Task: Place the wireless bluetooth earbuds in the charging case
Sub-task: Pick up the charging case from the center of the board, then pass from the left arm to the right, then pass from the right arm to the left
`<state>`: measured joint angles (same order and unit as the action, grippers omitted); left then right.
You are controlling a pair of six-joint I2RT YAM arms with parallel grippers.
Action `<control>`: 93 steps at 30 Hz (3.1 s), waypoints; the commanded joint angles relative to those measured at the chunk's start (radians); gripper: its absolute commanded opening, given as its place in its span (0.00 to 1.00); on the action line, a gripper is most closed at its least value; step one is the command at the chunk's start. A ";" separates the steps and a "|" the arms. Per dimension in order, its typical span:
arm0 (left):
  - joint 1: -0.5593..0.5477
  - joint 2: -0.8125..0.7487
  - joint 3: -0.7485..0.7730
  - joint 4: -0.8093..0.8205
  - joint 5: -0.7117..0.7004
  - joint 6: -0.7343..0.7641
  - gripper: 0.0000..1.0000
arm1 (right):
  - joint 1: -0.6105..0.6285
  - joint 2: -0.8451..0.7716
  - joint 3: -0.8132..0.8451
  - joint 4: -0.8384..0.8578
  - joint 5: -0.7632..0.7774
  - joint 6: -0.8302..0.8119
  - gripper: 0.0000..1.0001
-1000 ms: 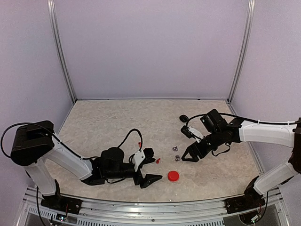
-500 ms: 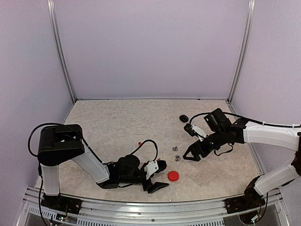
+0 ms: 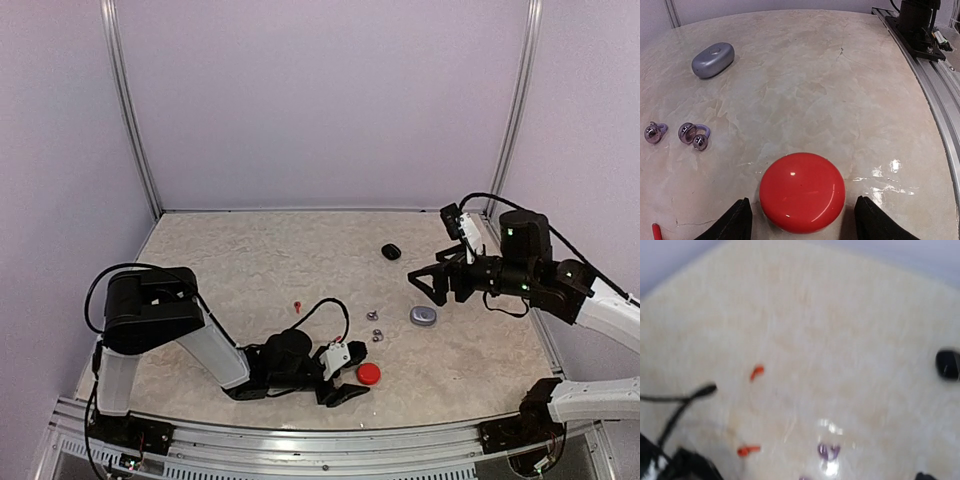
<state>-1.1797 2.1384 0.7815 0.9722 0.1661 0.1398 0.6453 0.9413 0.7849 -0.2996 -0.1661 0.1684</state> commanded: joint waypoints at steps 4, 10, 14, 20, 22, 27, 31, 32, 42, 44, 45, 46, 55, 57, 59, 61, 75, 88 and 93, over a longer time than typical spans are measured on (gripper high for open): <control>0.013 0.056 0.047 0.003 0.049 -0.015 0.67 | -0.006 -0.057 -0.058 0.102 0.010 0.020 0.99; 0.025 0.064 0.033 0.025 0.050 -0.017 0.57 | -0.006 -0.089 -0.077 0.132 -0.031 0.015 1.00; 0.029 0.024 -0.033 0.081 0.077 0.032 0.49 | -0.006 -0.078 -0.078 0.124 -0.087 0.006 1.00; 0.019 -0.135 -0.143 0.087 0.136 0.147 0.38 | -0.006 -0.049 -0.084 0.113 -0.271 -0.007 0.96; -0.005 -0.224 -0.178 0.051 0.113 0.201 0.36 | -0.006 -0.037 -0.090 0.111 -0.332 -0.011 0.93; -0.091 -0.439 -0.207 -0.153 -0.024 0.376 0.35 | -0.005 -0.011 -0.123 0.129 -0.490 -0.004 0.84; -0.140 -0.579 -0.192 -0.284 -0.130 0.490 0.34 | 0.004 0.008 -0.129 0.126 -0.612 -0.008 0.79; -0.154 -0.616 -0.183 -0.315 -0.156 0.514 0.34 | 0.012 0.009 -0.129 0.128 -0.637 -0.009 0.78; -0.230 -0.692 -0.113 -0.437 -0.293 0.635 0.31 | 0.177 0.068 -0.112 0.134 -0.684 0.006 0.71; -0.231 -0.686 -0.113 -0.431 -0.300 0.638 0.31 | 0.206 0.083 -0.110 0.149 -0.677 0.014 0.69; -0.232 -0.686 -0.113 -0.425 -0.304 0.637 0.31 | 0.217 0.090 -0.109 0.157 -0.675 0.019 0.68; -0.233 -0.685 -0.114 -0.420 -0.305 0.638 0.30 | 0.224 0.097 -0.108 0.169 -0.673 0.027 0.67; -0.255 -0.685 -0.113 -0.415 -0.301 0.675 0.30 | 0.298 0.204 -0.091 0.243 -0.718 0.059 0.58; -0.261 -0.681 -0.110 -0.417 -0.301 0.685 0.30 | 0.311 0.233 -0.075 0.225 -0.721 0.048 0.56; -0.269 -0.679 -0.107 -0.418 -0.309 0.695 0.29 | 0.323 0.261 -0.064 0.217 -0.732 0.040 0.55; -0.276 -0.677 -0.105 -0.417 -0.312 0.702 0.29 | 0.336 0.281 -0.055 0.210 -0.743 0.031 0.53; -0.294 -0.678 -0.105 -0.421 -0.334 0.730 0.29 | 0.372 0.368 -0.026 0.196 -0.812 0.009 0.32; -0.247 -0.752 -0.238 -0.131 -0.465 0.606 0.77 | 0.350 0.293 0.009 0.256 -0.648 0.032 0.12; -0.225 -0.767 -0.283 0.026 -0.543 0.555 0.81 | 0.296 0.200 -0.051 0.533 -0.450 0.193 0.12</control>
<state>-1.4162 1.3903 0.5205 0.7990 -0.2890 0.7654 0.9787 1.2213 0.7586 -0.0242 -0.7971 0.2337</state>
